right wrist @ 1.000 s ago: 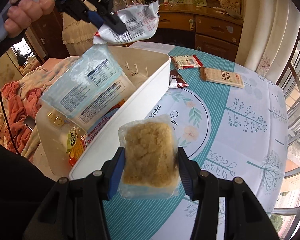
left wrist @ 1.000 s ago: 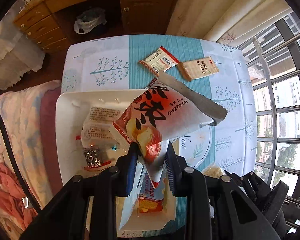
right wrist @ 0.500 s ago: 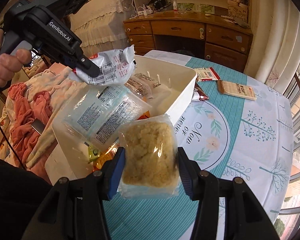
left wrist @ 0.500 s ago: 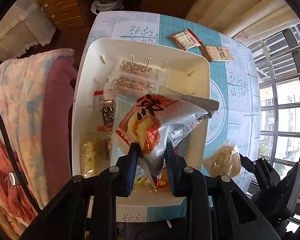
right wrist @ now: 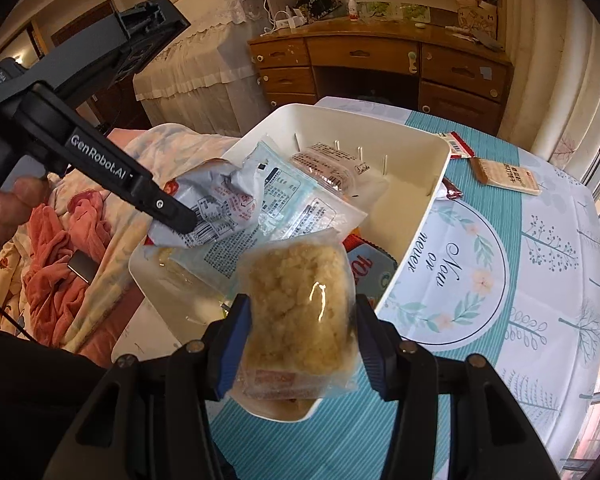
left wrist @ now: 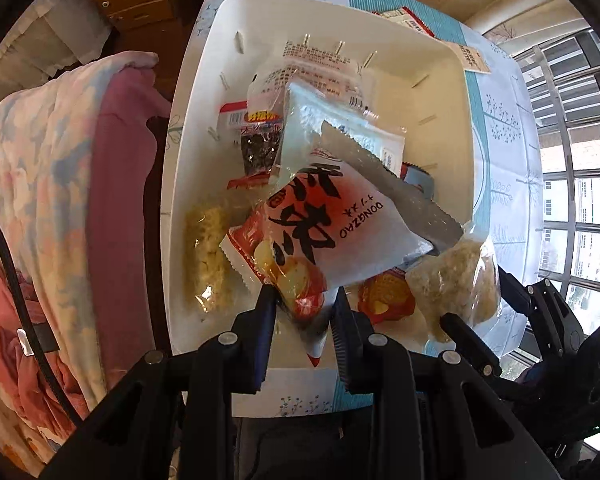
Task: Organize snacks
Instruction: 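Carry the bag and rice-crisp square over the white tray and open both tools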
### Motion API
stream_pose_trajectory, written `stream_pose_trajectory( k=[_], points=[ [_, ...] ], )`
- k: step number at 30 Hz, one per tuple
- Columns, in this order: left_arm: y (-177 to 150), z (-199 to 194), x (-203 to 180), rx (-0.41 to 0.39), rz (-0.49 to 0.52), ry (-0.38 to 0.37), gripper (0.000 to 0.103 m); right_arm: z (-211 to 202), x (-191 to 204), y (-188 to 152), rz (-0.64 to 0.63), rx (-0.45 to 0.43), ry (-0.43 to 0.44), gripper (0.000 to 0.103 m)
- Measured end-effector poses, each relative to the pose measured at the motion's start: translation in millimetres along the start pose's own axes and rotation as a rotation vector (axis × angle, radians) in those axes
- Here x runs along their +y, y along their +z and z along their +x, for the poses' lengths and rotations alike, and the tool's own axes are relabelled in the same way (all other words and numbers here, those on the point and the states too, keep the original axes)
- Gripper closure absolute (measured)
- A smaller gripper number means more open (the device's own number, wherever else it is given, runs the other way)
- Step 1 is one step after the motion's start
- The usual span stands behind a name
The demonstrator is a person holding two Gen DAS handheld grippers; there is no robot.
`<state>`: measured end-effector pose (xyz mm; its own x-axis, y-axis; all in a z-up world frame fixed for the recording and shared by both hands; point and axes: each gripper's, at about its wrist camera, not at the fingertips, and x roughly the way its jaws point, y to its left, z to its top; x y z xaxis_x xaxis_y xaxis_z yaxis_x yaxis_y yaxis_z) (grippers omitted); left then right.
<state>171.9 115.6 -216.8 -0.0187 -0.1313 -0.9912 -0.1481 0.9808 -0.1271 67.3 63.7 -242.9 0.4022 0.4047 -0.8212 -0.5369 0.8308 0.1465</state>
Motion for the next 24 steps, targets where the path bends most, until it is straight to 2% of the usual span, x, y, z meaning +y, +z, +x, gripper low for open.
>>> stream_pose_trajectory(
  k=[7,14,17,19,24],
  points=[
    [-8,18,19,0.050,0.045,0.024,0.078,20,17,-3,0.073,0.024,-0.047,0.051],
    [-15,17,27,0.038,0.119,-0.005,0.078,28,18,-2,0.205,0.037,-0.074,0.049],
    [-18,16,31,0.039,0.141,-0.002,0.078,22,18,-1,0.260,0.017,-0.081,0.039],
    [-20,13,34,0.032,0.150,-0.014,0.077,18,17,1,0.282,0.008,-0.085,0.039],
    [-26,-2,38,-0.007,0.181,-0.049,0.070,3,14,12,0.348,-0.006,-0.090,0.038]
  ],
)
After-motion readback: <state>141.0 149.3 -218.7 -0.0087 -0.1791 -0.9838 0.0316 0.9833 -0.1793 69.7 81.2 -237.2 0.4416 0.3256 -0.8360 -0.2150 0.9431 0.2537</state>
